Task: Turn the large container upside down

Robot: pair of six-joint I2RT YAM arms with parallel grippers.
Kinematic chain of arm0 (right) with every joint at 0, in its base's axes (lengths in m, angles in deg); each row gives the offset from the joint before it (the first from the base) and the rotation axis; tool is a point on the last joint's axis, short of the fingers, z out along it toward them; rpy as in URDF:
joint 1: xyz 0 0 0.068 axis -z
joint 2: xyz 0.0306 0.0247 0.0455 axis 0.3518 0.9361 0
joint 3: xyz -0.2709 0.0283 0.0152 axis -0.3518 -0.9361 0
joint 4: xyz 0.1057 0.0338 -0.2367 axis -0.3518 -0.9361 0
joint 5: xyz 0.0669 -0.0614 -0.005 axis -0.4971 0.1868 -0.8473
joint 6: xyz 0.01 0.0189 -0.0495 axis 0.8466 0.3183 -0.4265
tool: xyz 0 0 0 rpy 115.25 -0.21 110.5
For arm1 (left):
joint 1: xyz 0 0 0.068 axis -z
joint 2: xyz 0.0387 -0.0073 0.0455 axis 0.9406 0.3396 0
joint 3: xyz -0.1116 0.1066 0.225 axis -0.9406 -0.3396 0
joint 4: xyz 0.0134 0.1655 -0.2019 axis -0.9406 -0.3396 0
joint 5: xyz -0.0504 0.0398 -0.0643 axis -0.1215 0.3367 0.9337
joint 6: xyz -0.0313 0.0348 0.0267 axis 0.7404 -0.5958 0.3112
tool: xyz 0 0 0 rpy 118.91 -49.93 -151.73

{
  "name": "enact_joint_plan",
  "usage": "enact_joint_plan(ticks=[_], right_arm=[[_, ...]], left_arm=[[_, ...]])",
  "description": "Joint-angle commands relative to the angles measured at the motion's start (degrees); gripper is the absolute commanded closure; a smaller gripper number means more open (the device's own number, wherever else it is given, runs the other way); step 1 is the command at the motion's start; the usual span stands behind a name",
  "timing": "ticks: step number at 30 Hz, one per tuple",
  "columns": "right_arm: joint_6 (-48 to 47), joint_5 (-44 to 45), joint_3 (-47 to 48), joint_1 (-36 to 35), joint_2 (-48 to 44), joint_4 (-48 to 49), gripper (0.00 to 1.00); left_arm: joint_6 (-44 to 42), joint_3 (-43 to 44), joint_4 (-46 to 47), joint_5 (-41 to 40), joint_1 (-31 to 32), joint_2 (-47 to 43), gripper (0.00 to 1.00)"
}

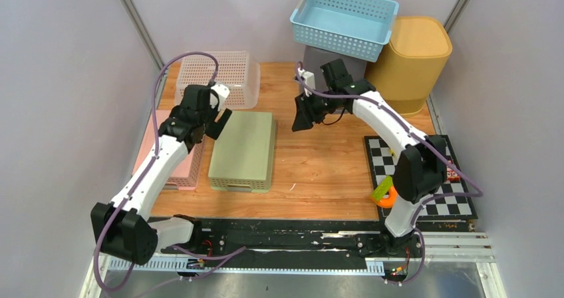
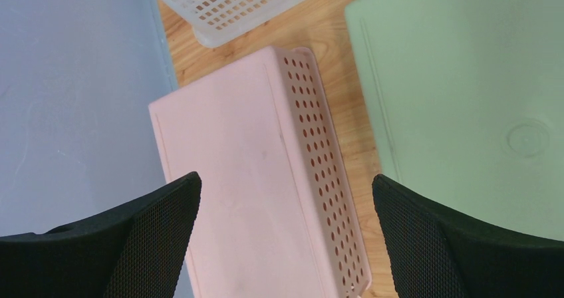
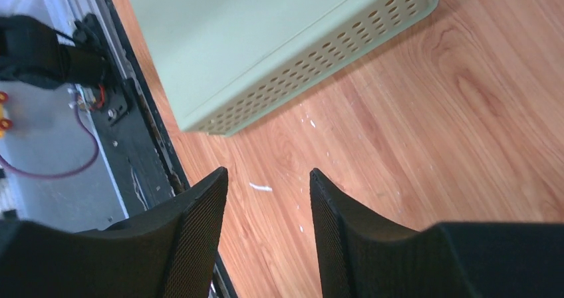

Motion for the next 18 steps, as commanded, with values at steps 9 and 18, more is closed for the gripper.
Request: enact_joint_plan(ticks=[9,18], right_arm=[[-24.38,15.47,5.62,-0.84,-18.72,-5.34,0.34],[-31.25,32.00,20.34,-0.49,-18.54,-3.12,0.12]], left_arm=[[-2.08,-7.99,1.01,15.43,0.01,-9.78,0.00],[-2.19,-8.69,1.24,15.40,0.05,-9.97,0.00]])
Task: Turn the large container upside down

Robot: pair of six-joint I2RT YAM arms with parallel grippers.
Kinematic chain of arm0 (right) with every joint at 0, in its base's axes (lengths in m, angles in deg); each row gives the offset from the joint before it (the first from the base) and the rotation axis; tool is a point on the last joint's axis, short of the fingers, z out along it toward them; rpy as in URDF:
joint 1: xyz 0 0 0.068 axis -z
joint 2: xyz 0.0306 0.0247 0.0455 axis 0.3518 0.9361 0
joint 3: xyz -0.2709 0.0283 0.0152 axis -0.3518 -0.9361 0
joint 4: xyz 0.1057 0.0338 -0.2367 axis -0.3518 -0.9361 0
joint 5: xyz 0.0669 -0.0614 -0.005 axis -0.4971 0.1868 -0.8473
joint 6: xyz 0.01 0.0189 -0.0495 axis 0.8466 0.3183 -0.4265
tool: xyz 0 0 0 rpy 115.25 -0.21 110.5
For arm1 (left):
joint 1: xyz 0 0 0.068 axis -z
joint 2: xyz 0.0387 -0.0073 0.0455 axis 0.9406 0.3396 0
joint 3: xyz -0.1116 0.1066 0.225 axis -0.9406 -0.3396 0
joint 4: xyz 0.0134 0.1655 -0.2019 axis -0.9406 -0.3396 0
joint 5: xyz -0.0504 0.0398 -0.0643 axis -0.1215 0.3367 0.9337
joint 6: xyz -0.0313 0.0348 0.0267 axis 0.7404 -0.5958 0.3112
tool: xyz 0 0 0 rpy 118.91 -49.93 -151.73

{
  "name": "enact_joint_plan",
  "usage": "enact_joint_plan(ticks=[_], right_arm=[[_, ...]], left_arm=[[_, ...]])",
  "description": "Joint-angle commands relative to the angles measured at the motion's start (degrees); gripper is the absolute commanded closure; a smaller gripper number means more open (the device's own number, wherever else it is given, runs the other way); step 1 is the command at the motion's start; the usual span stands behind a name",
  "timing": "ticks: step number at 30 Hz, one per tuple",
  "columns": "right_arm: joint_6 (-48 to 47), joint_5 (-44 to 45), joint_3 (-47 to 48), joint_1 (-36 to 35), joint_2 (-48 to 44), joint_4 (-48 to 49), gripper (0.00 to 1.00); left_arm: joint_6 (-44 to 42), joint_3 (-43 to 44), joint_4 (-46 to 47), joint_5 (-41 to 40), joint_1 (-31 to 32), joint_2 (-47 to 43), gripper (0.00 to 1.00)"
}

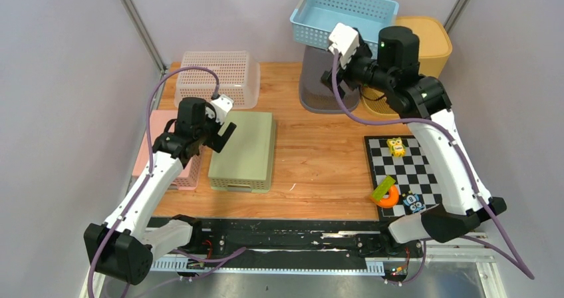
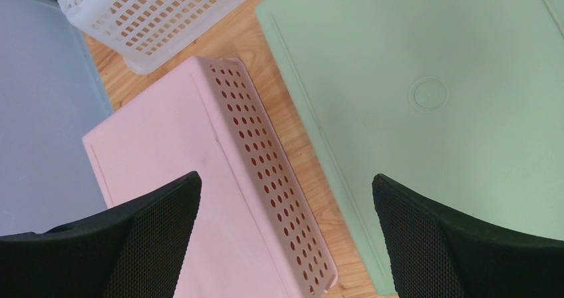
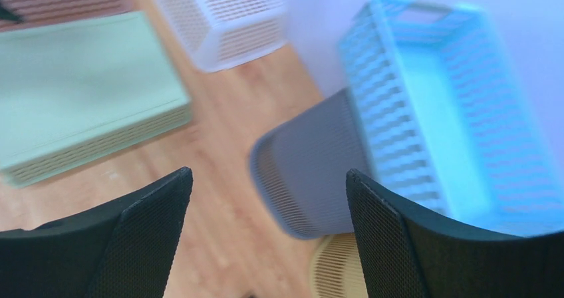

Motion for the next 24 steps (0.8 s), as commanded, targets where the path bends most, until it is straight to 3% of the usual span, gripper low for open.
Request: enact_joint_plan(ticks=[1,6,13,18,24], right_arm=[[-5.22,11.15,7.96,0.21,4.49,0.44,0.12],[-5.95,15.95,18.55,2.83,12.99,0.24,0.06],[-3.93,14.96,32.18,7.91,24.89,-1.66,0.00],[-0.33,6.56,33.07,12.16,27.70,-1.63,0.00],[-0.25,-6.39,25.76,14.88,25.33,-2.46,0.02]], left_arm=[[-0.28,-0.92,1.14,1.26,0.01,-0.55,0.00],[-0.21,-1.17,1.38,1.21,0.00,-0.34,0.00],[-0.23,-1.29,1.90,0.73,0.02,-0.62,0.00],[-0.20,-1.41,2.16,0.67,0.00,-0.73,0.00],[-0.22,-1.50,2.51,0.29,0.00,-0.55,0.00]])
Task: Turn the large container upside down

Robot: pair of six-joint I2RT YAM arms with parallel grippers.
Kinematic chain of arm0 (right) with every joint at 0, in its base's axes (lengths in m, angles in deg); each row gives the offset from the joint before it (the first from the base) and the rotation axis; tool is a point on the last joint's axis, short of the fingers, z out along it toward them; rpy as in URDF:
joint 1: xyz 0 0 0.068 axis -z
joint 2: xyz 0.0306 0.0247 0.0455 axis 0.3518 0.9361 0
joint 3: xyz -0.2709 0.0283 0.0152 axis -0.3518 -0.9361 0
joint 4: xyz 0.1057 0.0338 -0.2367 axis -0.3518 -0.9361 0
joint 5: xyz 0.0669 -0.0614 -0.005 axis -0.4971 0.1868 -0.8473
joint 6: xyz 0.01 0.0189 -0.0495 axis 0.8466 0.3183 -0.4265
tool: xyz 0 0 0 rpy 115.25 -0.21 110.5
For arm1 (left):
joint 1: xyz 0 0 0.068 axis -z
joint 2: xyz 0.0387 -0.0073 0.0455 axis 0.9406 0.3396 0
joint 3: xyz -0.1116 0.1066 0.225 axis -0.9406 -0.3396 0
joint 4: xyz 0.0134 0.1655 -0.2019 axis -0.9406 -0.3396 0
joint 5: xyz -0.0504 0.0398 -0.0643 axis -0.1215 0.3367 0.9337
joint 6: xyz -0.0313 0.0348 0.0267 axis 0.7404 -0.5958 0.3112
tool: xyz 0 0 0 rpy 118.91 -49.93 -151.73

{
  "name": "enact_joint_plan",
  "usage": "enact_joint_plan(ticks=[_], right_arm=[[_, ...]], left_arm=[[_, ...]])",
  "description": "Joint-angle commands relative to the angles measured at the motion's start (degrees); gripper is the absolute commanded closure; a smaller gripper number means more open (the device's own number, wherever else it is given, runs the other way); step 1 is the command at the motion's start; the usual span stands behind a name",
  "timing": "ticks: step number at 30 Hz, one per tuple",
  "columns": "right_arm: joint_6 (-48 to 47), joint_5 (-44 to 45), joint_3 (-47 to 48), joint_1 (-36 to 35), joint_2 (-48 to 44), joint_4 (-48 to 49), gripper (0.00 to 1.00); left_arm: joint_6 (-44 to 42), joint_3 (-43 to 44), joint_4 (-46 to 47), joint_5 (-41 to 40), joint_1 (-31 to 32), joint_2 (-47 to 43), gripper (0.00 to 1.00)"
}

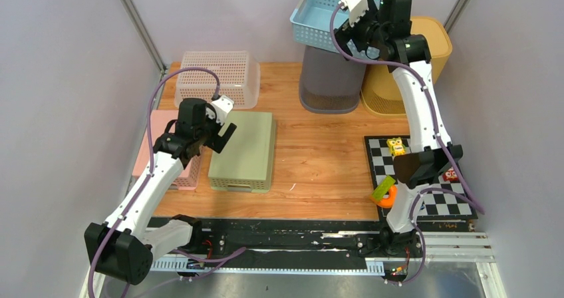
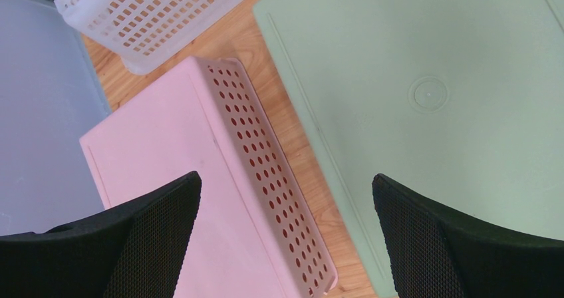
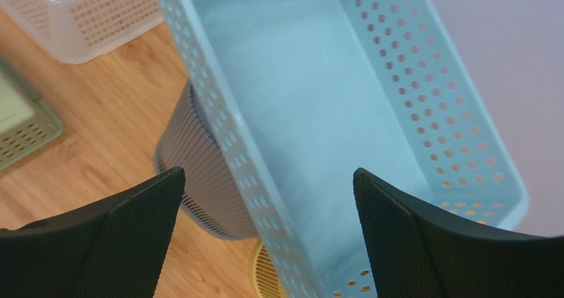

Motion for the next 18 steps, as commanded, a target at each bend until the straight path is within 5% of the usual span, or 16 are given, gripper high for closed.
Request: enact_joint_plan(ticks=[1,9,18], right_arm=[[0.51,-11.60,-5.25,1.48,-3.10,-1.87,0.02],[-2.48,-14.40,-6.35,2.93,-2.23,-4.94,0.08],[-5.04,-15.89,-4.59,4.18,-0.90,-5.85,0.28]], left_arm=[[-0.02,-0.67,1.64,0.16,0.00,-0.42,0.00],[0.18,-0.60,1.54,-0.11,0.00,-0.33,0.00],[0.21,-0.78,1.65,-0.32,0.05,-0.04,0.00]])
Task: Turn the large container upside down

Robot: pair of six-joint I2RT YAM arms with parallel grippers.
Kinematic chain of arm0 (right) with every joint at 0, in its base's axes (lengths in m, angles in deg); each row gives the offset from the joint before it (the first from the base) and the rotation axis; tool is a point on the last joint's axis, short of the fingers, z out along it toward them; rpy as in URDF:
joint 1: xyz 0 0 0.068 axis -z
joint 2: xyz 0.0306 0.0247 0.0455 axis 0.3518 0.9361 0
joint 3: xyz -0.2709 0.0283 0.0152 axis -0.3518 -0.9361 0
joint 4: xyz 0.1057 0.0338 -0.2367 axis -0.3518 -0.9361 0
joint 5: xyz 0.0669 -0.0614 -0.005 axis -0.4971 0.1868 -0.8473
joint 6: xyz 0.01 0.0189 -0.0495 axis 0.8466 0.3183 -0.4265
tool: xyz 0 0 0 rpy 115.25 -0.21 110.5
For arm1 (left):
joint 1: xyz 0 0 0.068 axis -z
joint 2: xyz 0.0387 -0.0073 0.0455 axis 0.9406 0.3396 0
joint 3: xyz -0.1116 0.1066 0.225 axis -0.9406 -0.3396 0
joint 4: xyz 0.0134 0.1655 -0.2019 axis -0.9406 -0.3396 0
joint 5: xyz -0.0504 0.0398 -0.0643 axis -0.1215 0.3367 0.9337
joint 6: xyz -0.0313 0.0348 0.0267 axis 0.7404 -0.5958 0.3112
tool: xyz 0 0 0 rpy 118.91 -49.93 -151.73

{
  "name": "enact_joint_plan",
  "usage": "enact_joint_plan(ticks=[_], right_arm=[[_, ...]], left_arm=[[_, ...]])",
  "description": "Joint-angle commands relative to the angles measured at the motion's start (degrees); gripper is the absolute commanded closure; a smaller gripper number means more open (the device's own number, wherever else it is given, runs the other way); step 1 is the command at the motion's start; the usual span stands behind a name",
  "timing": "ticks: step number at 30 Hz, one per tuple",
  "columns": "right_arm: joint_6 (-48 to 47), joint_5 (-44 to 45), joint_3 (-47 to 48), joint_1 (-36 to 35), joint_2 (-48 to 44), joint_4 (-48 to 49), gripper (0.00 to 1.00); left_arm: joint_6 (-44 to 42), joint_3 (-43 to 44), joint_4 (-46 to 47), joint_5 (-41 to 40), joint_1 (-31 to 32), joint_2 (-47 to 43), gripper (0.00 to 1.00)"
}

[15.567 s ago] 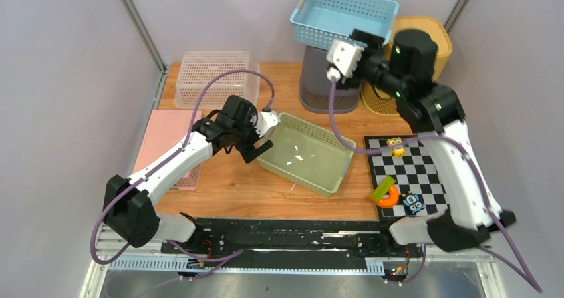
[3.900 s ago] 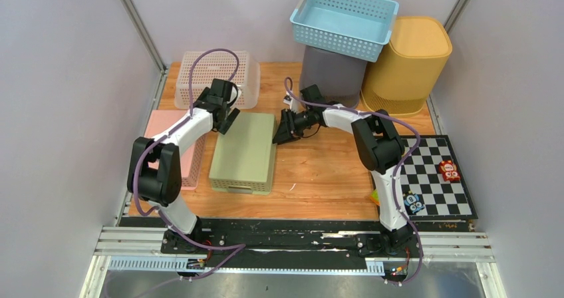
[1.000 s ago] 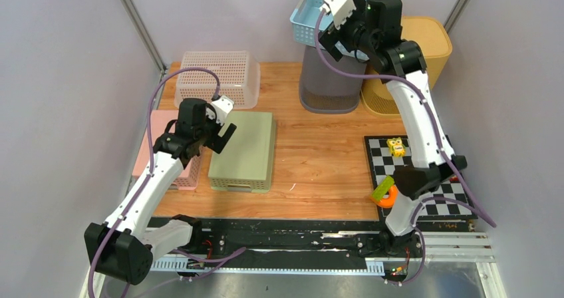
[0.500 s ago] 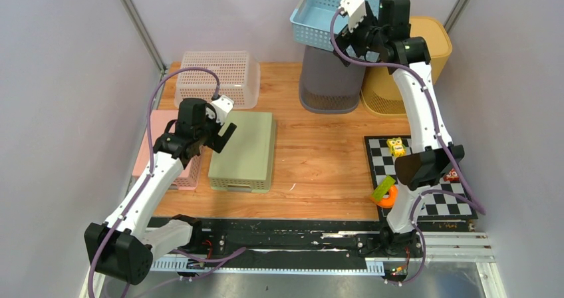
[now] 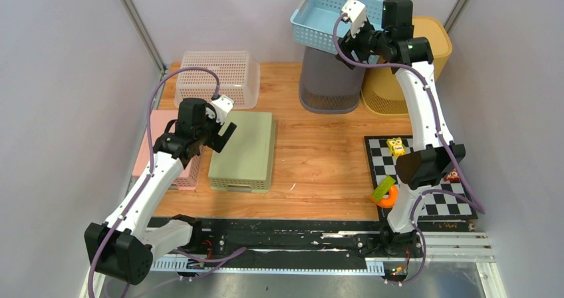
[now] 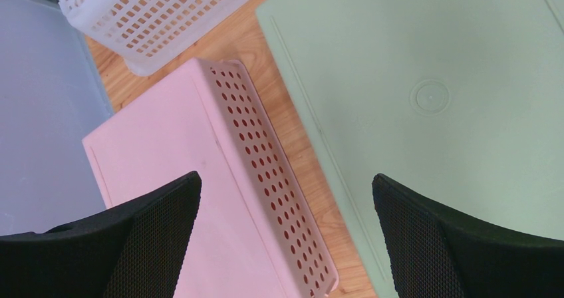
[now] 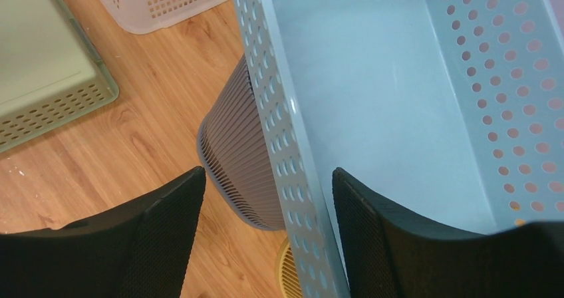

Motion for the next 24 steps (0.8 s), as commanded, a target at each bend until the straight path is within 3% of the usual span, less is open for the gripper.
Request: enact_joint_plan(ticks=[1,10,15,24], right_arm=[[-2.63,-2.65,1.68,0.80,0.79,-2.16,0.31],[-5.79,-1.23,2.56,0.83,1.77,-2.20,0.43],[-6.07,-0.66,3.21,0.79,2.35,-2.10,0.55],[-6.52,-2.88,3.62,0.79,1.49,-1.92,0.94]], left_arm=[[0.21,-0.79,1.23,-0.14,0.01,-0.01,0.00],[0.40,-0.65,1.24,-0.17,0.00,-0.30,0.00],[0.36,-0.74,1.23,-0.20,0.00,-0.25,0.00],[0.41,-0.84,1.56,-0.42,0.00,-0.25,0.00]])
